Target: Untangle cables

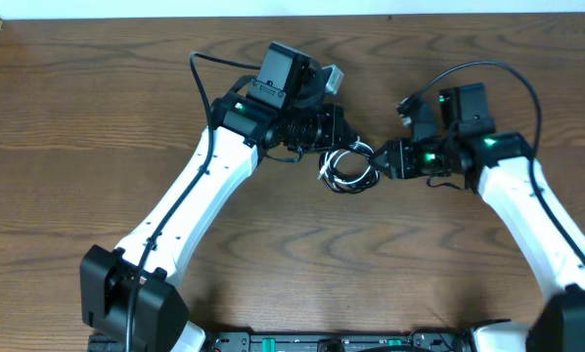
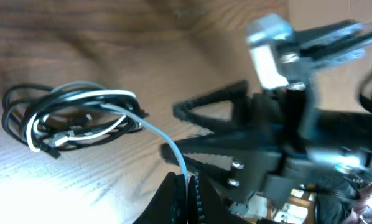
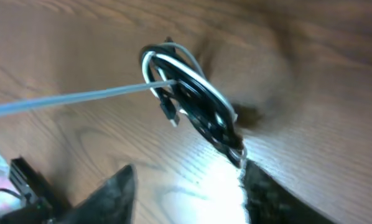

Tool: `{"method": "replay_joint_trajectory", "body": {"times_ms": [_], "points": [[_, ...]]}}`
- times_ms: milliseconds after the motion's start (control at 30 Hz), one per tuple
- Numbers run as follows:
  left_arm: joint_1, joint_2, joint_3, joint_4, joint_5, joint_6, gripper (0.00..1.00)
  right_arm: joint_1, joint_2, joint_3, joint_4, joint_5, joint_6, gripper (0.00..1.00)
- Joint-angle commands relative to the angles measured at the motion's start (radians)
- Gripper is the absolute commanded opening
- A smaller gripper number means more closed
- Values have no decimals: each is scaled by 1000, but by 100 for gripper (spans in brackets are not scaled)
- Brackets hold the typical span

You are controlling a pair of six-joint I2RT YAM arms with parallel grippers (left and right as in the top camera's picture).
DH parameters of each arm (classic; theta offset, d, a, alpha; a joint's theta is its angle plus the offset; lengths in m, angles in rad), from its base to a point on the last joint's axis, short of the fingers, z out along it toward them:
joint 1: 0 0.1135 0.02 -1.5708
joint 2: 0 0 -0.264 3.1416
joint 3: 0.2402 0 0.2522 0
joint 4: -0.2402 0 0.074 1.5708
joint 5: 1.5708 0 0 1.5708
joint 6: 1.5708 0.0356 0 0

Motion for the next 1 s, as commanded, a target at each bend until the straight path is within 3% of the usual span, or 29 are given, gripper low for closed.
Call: {"method": "replay_joint_trajectory", "body": {"times_ms": [0,100,267,367,533,800,967], "points": [[3,-19,15,-19,21,2,8,9,61,18,1,-9,-134,66],[3,-19,15,-34,21,3,7,9,113,18,15,-9,-220,76],[3,-19,15,-49,21,2,7,10,201,18,111,-15,-235,77],[3,-19,15,-53,21,2,7,19,251,18,183,-33,-202,58],[19,-22,15,-68,21,3,7,18,284,18,227,-23,-107,3],[166,-113,15,-79,4,56,7,-25,257,18,143,143,28,1],[289,-222,15,-135,-121,82,7,-51,257,18,81,167,42,1]]}}
